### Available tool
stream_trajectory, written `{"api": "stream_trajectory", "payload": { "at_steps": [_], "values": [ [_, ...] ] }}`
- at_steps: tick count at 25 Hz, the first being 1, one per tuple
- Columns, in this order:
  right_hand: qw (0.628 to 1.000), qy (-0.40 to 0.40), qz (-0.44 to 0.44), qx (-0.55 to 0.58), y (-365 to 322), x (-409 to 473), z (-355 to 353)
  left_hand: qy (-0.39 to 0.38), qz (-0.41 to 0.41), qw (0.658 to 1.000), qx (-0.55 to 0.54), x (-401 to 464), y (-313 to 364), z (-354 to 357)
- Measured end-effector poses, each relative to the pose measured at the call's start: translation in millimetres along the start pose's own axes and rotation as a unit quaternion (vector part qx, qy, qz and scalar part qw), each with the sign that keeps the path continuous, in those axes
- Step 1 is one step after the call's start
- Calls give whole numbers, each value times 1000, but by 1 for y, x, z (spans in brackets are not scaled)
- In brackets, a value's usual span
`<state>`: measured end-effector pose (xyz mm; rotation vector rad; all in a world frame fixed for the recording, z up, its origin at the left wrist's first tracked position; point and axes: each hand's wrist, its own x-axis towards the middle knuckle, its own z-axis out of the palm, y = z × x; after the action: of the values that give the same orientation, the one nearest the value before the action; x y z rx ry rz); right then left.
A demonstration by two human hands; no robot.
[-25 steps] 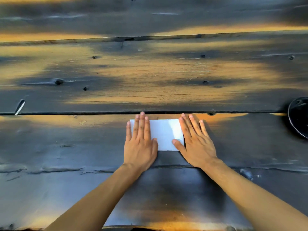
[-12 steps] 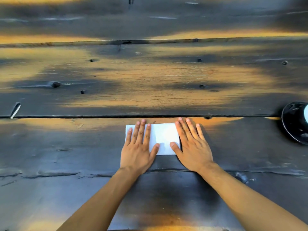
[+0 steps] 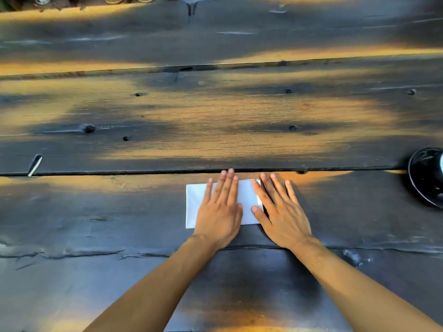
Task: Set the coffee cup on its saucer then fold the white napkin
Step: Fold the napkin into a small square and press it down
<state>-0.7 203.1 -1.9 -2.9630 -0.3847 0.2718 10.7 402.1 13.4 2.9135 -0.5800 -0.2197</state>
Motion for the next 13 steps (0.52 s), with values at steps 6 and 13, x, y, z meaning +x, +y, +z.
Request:
{"api": "stream_trajectory", "payload": {
  "at_steps": [6, 13],
  "values": [
    [1000, -6, -4, -23, -2, 1, -1, -30, -36, 998, 29, -5, -6, 19],
    [999, -12, 5, -35, -3, 0, -1, -34, -75, 996, 44, -43, -75, 8]
  ]
}}
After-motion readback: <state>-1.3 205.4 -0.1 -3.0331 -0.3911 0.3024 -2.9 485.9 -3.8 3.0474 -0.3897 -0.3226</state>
